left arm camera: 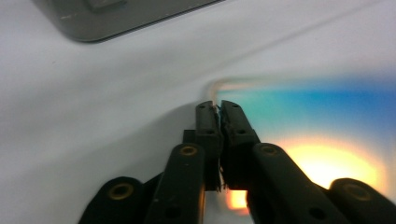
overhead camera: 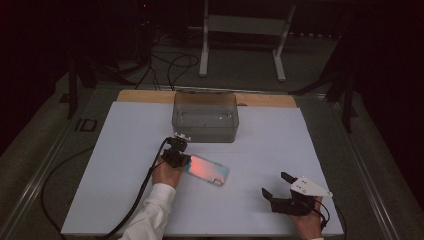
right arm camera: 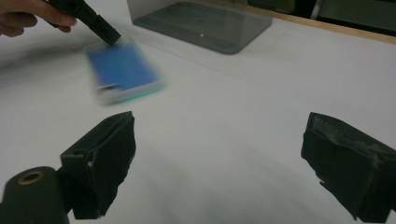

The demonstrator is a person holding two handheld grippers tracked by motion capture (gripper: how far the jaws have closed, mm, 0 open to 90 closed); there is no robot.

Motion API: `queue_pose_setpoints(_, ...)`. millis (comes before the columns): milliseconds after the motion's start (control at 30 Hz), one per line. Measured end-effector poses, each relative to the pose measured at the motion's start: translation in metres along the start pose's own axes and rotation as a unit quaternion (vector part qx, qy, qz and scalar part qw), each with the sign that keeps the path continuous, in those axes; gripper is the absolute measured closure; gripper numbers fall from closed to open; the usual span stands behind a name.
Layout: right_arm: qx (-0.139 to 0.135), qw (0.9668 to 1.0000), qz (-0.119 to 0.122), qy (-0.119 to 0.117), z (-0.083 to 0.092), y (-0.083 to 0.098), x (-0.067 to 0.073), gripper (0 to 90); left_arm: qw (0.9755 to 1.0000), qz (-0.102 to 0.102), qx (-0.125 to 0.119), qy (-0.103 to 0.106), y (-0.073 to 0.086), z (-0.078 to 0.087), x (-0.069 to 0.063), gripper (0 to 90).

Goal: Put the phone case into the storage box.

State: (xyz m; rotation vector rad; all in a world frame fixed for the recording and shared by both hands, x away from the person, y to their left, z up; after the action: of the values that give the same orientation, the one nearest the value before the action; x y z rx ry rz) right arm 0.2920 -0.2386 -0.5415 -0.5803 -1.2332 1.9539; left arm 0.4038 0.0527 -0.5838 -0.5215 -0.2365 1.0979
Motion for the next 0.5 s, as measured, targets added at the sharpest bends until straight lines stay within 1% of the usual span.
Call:
queue_pose_setpoints(33, 0.000, 1.0000, 0.000, 0.000, 0.000, 0.000, 0.000, 10.0, 1.0000, -0.003, -0.003, 0.000, 0.000, 0.000, 0.000, 88.7)
queue_pose_setpoints(100, 0.001, 1.0000, -0.001, 0.000, 0.000, 0.000, 0.000, 10.0, 0.9999, 0.000, -0.013, 0.009, 0.001, 0.000, 0.001, 88.9)
queue_pose_setpoints(200, 0.001, 1.0000, -0.002, 0.000, 0.000, 0.000, -0.001, 10.0, 0.9991, 0.006, -0.039, 0.018, 0.001, 0.002, 0.004, 89.0)
queue_pose_setpoints(267, 0.001, 1.0000, -0.003, 0.000, 0.000, 0.000, -0.001, 10.0, 0.9983, 0.011, -0.056, 0.015, 0.000, 0.006, 0.008, 89.0)
queue_pose_setpoints(333, 0.001, 1.0000, -0.004, 0.000, 0.000, 0.000, -0.001, 10.0, 0.9970, 0.012, -0.075, 0.017, -0.003, 0.011, 0.011, 89.0)
queue_pose_setpoints(367, 0.001, 1.0000, -0.004, 0.000, 0.000, 0.000, -0.001, 10.0, 0.9965, 0.012, -0.082, 0.012, -0.004, 0.015, 0.013, 89.0)
queue_pose_setpoints(433, 0.002, 1.0000, -0.004, -0.001, 0.000, 0.000, -0.001, 10.0, 0.9953, 0.012, -0.095, 0.011, -0.006, 0.020, 0.016, 89.0)
queue_pose_setpoints(500, 0.002, 1.0000, -0.004, -0.001, -0.001, 0.000, 0.000, 10.0, 0.9938, 0.018, -0.109, 0.005, -0.007, 0.026, 0.020, 89.0)
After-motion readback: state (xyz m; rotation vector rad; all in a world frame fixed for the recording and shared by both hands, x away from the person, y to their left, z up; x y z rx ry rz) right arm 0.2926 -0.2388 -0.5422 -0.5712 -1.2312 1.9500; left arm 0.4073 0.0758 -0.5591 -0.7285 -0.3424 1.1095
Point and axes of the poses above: each handheld gripper's, and its own axes: z roughly backward along the jaws, y roughly out of its underside, x roughly to its left, the point moved 9 cm from there along -z, roughly forward along the jaws, and after that the axes turned 2 degrees about -y, right-handed, at the moved point
